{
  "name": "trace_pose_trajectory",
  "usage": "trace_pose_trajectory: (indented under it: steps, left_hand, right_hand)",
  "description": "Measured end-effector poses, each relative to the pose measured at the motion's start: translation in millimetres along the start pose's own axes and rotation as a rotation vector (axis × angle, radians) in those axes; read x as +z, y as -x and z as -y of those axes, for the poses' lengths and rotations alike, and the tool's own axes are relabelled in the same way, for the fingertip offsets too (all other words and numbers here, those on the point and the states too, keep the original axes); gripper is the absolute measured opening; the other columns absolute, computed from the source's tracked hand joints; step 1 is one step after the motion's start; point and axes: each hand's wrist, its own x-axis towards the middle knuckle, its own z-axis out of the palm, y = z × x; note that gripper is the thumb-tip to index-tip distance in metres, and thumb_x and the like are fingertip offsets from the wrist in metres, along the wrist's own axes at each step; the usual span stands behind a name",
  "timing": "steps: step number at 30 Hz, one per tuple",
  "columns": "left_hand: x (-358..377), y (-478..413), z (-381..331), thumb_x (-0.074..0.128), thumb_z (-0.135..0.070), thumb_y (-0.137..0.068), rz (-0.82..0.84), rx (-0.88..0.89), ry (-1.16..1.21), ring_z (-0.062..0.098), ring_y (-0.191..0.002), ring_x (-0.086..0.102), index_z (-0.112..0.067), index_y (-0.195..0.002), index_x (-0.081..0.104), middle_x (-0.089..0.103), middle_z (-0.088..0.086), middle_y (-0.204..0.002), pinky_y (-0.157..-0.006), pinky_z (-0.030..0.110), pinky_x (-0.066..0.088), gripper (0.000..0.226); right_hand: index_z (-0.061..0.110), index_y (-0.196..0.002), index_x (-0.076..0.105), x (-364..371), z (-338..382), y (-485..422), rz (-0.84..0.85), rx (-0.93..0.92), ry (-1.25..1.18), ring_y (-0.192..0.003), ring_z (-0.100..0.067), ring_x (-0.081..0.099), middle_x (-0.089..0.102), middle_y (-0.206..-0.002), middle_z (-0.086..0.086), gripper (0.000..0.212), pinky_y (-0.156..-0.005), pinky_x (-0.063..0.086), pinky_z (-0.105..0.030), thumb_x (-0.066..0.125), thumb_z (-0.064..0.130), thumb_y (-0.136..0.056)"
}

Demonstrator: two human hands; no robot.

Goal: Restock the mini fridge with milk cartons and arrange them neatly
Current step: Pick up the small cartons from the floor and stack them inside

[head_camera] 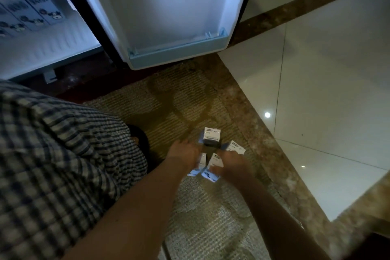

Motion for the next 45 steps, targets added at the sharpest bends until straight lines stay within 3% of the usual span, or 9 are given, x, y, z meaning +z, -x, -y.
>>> trace_pose_trajectory:
  steps: [8, 12, 16, 22, 28, 32, 37, 42, 45]
  left_hand:
    - [-55.1, 44.2, 2.3, 0.05, -0.031, -0.094, -0.009, 0.129, 0.001, 0.021, -0.113, 0.053, -0.014, -0.12, 0.056, 0.058, 0.007, -0.121, -0.092, 0.034, 0.041, 0.031]
    - [-94.8, 66.7, 21.1, 0.047, -0.031, -0.095, 0.03, 0.15, -0.061, 0.022, -0.109, 0.055, -0.014, -0.12, 0.055, 0.059, 0.007, -0.118, -0.09, 0.033, 0.042, 0.03]
    - [-138.7, 88.6, 62.2, 0.047, -0.038, -0.094, -0.038, 0.113, -0.166, 0.025, -0.112, 0.051, -0.017, -0.12, 0.056, 0.056, 0.008, -0.122, -0.095, 0.039, 0.039, 0.035]
    - [-196.0, 141.9, 128.4, 0.048, -0.044, -0.093, -0.291, 0.065, -0.261, 0.022, -0.114, 0.051, -0.021, -0.123, 0.051, 0.056, 0.003, -0.124, -0.096, 0.036, 0.037, 0.038]
    - [-248.8, 214.0, 186.8, 0.041, -0.048, -0.095, -0.495, -0.043, -0.414, 0.024, -0.119, 0.05, -0.021, -0.134, 0.042, 0.053, 0.004, -0.129, -0.096, 0.036, 0.038, 0.047]
    - [-262.8, 259.0, 231.1, 0.04, -0.05, -0.095, -0.517, -0.176, -0.21, 0.023, -0.126, 0.047, -0.026, -0.14, 0.035, 0.049, 0.0, -0.138, -0.104, 0.04, 0.038, 0.051]
    - [-250.9, 307.5, 282.8, 0.042, -0.05, -0.095, -0.565, -0.284, 0.062, 0.019, -0.123, 0.05, -0.033, -0.144, 0.031, 0.044, -0.005, -0.144, -0.103, 0.037, 0.041, 0.053]
    - [-215.1, 328.7, 332.5, 0.049, -0.043, -0.094, -0.603, -0.372, 0.245, 0.017, -0.102, 0.057, -0.023, -0.123, 0.048, 0.057, -0.002, -0.114, -0.09, 0.032, 0.047, 0.036]
    - [-190.4, 326.9, 360.7, 0.052, -0.038, -0.093, -0.596, -0.398, 0.386, 0.017, -0.088, 0.055, -0.015, -0.109, 0.05, 0.052, -0.003, -0.096, -0.084, 0.03, 0.048, 0.027]
  right_hand:
    - [0.016, -0.123, 0.058, -83.8, 40.2, 9.2, 0.272, -0.007, 0.171, -0.105, -0.021, 0.062, 0.064, -0.119, -0.004, 0.038, -0.09, 0.052, -0.035, 0.063, 0.028, -0.088]
    - [0.008, -0.105, 0.063, -128.1, 71.5, 19.6, 0.325, -0.02, 0.2, -0.081, -0.021, 0.066, 0.069, -0.096, -0.008, 0.027, -0.071, 0.054, -0.033, 0.065, 0.028, -0.086]
    - [0.013, -0.068, 0.054, -170.9, 117.0, 32.2, 0.292, -0.106, 0.318, -0.055, -0.017, 0.049, 0.053, -0.065, -0.002, 0.025, -0.051, 0.035, -0.026, 0.064, 0.03, -0.084]
    - [0.014, -0.068, 0.045, -229.9, 199.0, 37.1, 0.178, -0.254, 0.423, -0.068, -0.022, 0.07, 0.054, -0.063, -0.003, 0.034, -0.049, 0.035, -0.026, 0.063, 0.037, -0.087]
    - [0.012, -0.07, 0.047, -280.0, 293.4, 42.6, 0.036, -0.385, 0.474, -0.063, -0.021, 0.064, 0.058, -0.065, -0.003, 0.034, -0.056, 0.039, -0.029, 0.063, 0.036, -0.088]
    - [0.012, -0.072, 0.047, -297.2, 353.0, 48.6, -0.012, -0.508, 0.478, -0.06, -0.017, 0.063, 0.048, -0.063, 0.0, 0.032, -0.056, 0.036, -0.03, 0.062, 0.035, -0.088]
    - [0.017, -0.059, 0.035, -300.3, 418.2, 50.6, -0.083, -0.668, 0.512, -0.045, -0.012, 0.033, 0.035, -0.054, 0.003, 0.044, -0.052, 0.026, -0.028, 0.061, 0.039, -0.086]
    - [0.017, -0.062, 0.031, -282.7, 474.4, 43.8, -0.084, -0.716, 0.587, -0.043, -0.008, 0.036, 0.032, -0.059, 0.0, 0.046, -0.05, 0.024, -0.028, 0.061, 0.04, -0.087]
    - [0.017, -0.062, 0.03, -262.7, 501.5, 30.6, -0.044, -0.712, 0.601, -0.045, -0.012, 0.041, 0.031, -0.058, -0.001, 0.046, -0.048, 0.024, -0.027, 0.06, 0.036, -0.09]
